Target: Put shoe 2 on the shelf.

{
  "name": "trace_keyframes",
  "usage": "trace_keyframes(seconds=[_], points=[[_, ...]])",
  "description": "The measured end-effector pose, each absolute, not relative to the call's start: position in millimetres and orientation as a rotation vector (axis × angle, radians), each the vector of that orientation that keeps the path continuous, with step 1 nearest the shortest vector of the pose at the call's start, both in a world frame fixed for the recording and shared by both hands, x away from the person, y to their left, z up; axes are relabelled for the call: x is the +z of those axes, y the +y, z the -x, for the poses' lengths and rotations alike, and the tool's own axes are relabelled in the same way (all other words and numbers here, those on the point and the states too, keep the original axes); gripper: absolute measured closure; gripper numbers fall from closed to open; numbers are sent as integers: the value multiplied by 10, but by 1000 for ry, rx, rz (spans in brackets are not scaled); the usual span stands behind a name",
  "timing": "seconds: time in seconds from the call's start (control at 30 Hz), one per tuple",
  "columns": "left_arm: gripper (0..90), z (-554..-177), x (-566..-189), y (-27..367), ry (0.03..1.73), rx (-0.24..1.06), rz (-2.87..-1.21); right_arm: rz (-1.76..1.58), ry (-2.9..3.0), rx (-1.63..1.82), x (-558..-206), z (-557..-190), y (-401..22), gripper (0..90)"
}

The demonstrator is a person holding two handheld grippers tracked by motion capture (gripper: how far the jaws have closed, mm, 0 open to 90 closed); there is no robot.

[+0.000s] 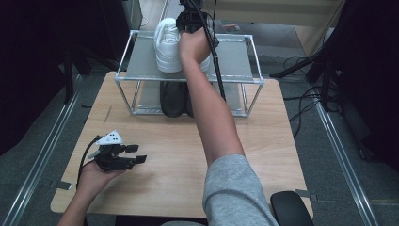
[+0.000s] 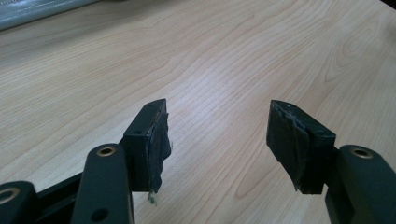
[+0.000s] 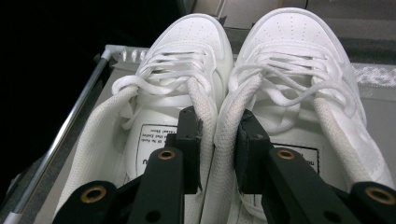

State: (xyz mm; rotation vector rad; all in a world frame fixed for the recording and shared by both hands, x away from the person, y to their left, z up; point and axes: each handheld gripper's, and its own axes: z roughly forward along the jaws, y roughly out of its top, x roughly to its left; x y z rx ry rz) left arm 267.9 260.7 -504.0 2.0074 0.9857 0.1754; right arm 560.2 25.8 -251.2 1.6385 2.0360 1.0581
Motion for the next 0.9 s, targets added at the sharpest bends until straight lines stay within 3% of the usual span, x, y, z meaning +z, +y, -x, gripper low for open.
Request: trace_keyframes(seconds=[0.4,0.9], points=[[392,-2709,-5042,2539,962,165,-2025,-1641,2016,1074,-2680,-5486,353,716],[392,-2743,-5047,2505,949,160,-2038,-1512,2135,1141,-2691,-5450,230,513]])
